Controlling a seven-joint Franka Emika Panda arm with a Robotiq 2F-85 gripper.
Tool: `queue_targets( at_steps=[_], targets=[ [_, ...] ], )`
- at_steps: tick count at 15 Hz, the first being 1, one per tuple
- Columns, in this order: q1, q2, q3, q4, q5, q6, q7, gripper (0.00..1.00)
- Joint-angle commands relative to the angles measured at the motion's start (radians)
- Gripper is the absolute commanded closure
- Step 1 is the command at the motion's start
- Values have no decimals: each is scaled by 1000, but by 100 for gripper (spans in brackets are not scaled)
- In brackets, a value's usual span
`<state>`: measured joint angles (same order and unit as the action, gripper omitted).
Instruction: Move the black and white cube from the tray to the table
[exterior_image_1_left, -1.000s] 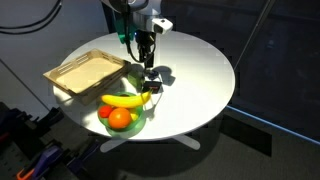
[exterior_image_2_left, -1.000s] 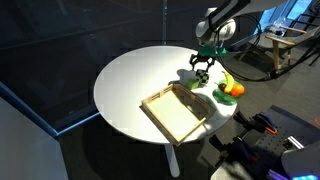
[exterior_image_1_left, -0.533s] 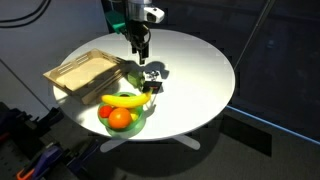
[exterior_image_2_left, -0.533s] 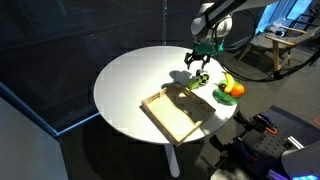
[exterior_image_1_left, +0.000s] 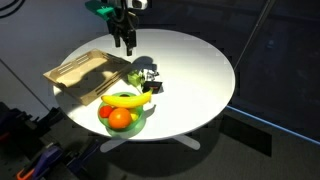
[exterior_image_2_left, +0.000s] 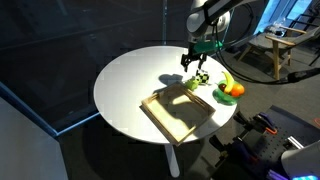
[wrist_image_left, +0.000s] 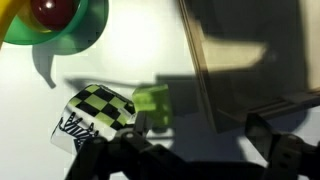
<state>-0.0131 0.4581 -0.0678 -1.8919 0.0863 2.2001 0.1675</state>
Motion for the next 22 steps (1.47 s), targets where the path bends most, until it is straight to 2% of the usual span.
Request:
queue_targets(
  at_steps=[1, 12, 22],
  targets=[
    [10, -69, 24, -48, -35, -44, -56, 0],
    [49, -208, 75, -141, -38, -124, -55, 0],
    [69, -378, 94, -261, -57, -114, -9, 0]
  ],
)
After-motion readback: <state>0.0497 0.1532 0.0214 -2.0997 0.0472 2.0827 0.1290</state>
